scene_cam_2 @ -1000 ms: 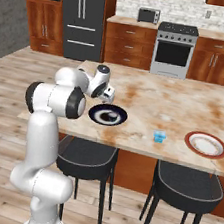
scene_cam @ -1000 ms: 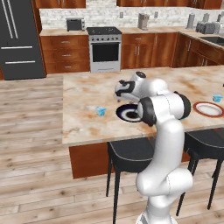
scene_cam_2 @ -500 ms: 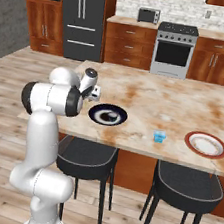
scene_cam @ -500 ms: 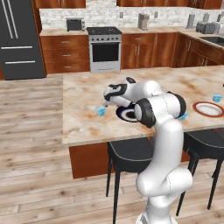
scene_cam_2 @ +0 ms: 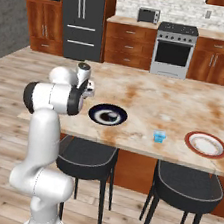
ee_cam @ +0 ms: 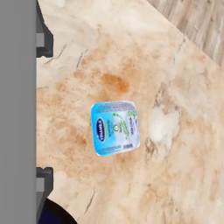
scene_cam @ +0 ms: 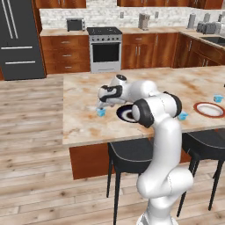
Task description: Place two yogurt containers on each plate.
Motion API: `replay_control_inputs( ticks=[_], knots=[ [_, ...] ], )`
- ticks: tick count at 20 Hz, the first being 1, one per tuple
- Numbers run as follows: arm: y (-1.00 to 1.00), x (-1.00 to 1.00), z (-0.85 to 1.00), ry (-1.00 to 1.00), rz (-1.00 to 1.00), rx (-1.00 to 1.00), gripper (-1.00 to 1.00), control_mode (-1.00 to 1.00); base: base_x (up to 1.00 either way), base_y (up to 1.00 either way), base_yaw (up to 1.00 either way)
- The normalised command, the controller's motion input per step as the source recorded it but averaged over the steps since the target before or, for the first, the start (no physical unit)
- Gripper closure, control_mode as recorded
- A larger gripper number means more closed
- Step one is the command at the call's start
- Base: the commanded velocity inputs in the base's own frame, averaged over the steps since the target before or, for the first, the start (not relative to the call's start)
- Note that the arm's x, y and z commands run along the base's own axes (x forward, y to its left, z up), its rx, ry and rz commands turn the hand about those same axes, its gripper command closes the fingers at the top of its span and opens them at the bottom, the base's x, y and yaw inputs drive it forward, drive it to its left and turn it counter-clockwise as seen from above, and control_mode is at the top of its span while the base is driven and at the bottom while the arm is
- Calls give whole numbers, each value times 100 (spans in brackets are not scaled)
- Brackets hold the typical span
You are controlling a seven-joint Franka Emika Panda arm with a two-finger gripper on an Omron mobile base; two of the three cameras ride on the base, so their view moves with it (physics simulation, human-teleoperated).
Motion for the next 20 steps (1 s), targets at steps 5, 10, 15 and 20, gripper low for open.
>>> replay_control_inputs(
  ticks=[5,10,15,20],
  knots=[
    [26,2,-1,0,2,-12,-100,-100,0,0,0],
    [0,17,-3,1,0,-5,-100,-100,0,0,0],
    [0,27,-13,1,0,-2,-100,-100,0,0,0],
    [0,27,-20,1,0,0,-100,-100,0,0,0]
  ],
)
